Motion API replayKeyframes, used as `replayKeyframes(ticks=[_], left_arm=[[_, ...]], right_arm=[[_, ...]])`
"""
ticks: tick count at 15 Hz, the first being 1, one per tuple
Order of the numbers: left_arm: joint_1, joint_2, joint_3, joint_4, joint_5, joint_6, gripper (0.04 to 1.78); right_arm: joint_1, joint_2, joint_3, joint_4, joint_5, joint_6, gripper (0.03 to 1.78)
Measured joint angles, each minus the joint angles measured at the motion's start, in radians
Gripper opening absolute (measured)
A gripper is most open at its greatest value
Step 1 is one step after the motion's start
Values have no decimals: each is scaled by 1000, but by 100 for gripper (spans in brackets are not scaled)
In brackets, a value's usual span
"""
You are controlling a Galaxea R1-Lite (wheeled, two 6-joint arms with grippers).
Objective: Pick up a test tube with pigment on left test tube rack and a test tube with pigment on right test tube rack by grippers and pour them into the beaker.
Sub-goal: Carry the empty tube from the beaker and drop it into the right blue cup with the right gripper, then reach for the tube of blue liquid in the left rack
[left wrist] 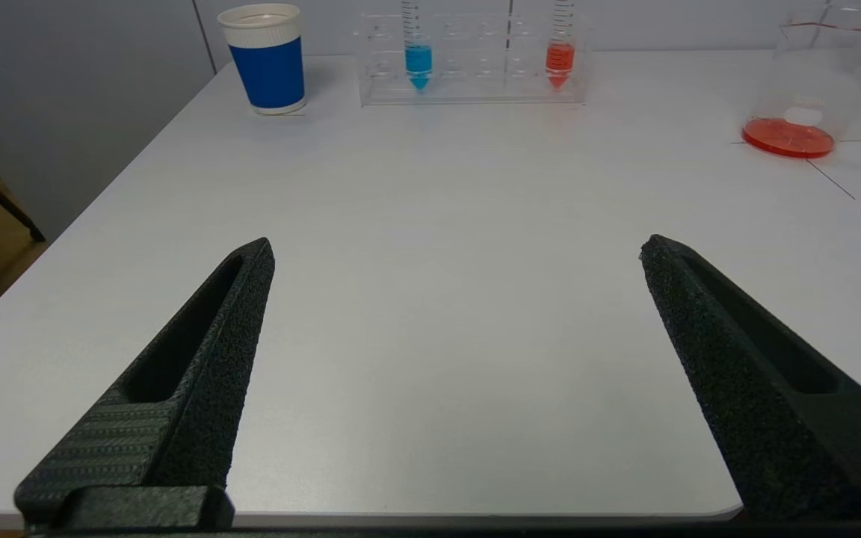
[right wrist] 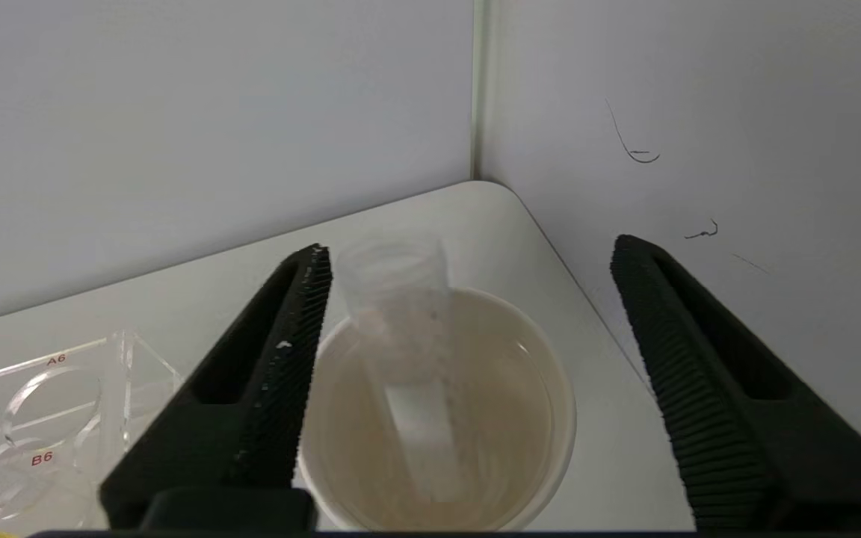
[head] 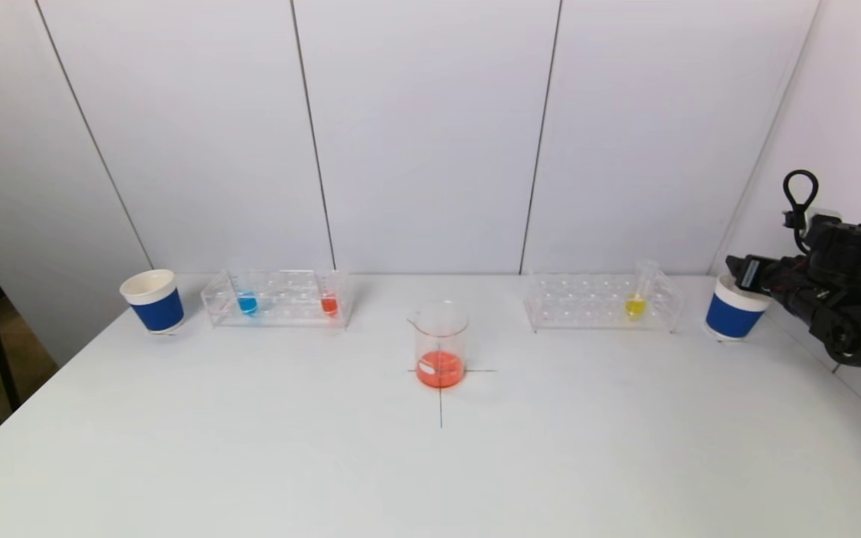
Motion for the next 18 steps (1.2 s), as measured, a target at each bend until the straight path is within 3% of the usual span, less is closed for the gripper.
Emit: replayKeyframes(ticks=[2,4,11,18], left_arm=[[0,0,0,0,0,0,172],[0,0,0,0,0,0,172],[0,0,0,0,0,0,172],[0,0,0,0,0,0,172]], right_arm=[[0,0,0,0,-1,0,165],[0,0,0,0,-1,0,175],[5,-48,6,0,8,0,178],[28,-236,129,0,121,1,177]])
